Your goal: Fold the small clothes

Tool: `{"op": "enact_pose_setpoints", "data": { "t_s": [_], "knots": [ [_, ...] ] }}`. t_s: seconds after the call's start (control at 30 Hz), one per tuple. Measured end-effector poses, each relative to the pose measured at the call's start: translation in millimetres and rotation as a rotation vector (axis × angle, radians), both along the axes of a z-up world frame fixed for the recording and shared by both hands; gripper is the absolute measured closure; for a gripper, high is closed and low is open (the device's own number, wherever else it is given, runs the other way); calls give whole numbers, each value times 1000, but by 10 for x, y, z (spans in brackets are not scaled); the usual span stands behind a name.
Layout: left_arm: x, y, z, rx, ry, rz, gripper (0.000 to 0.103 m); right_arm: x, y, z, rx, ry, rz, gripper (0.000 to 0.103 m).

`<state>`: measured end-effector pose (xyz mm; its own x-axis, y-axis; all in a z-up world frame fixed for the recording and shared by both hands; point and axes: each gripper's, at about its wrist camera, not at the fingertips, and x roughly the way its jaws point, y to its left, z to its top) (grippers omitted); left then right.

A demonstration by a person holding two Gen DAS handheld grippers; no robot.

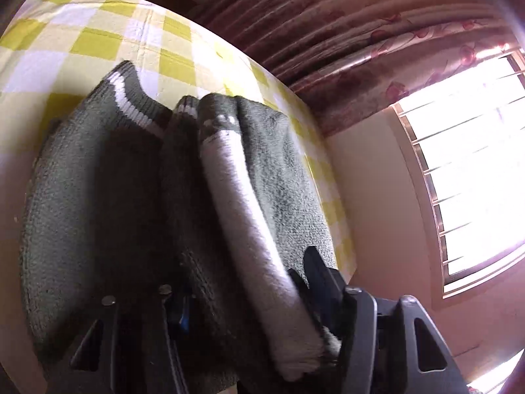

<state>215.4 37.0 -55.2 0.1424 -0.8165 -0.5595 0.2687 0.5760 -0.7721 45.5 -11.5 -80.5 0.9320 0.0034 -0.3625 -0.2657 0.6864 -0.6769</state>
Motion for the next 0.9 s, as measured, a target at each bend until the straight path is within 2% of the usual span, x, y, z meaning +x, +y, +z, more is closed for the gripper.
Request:
{"op": "enact_pose_setpoints", "data": {
  "t_s": [0.03, 0.07, 0.13, 0.23, 0.3, 0.43, 0.57, 0.67, 0.73, 0.8, 0.9],
  "knots": [
    [-21, -3, 21, 7, -19, 5, 70, -4, -63, 10, 4, 37, 9, 86],
    [-51, 4, 53, 34, -44, 17, 79, -44, -116, 14, 9, 52, 14, 0],
    [-110, 42, 141, 55, -100, 31, 78, -203, -289, 59, 44, 6, -12, 0],
    [-129, 114, 228, 53, -124, 34, 79, -406, -647, 139, 165, -21, -56, 0],
    [-144, 116, 298, 63, -150, 29, 79, -423, -844, 135, 211, -14, -104, 0],
    [-225, 86, 536, 78, -227, 23, 80, -317, -1037, 117, 278, 58, -161, 0],
    [-330, 377, 752, 54, -287, 61, 80, -316, -1061, 132, 283, 54, -154, 0],
    [-277, 796, 562, 42, -242, 138, 80, -273, -1093, 45, 270, 78, -137, 0],
    [-185, 1054, 258, 52, -182, 202, 80, -302, -1021, -37, 260, 94, -124, 0],
    [-166, 1198, -45, 37, -118, 211, 80, -302, -998, -58, 247, 87, -113, 0],
    [-253, 1234, -172, 5, -133, 204, 80, -277, -1008, -69, 233, 84, -115, 0]
  ]
}}
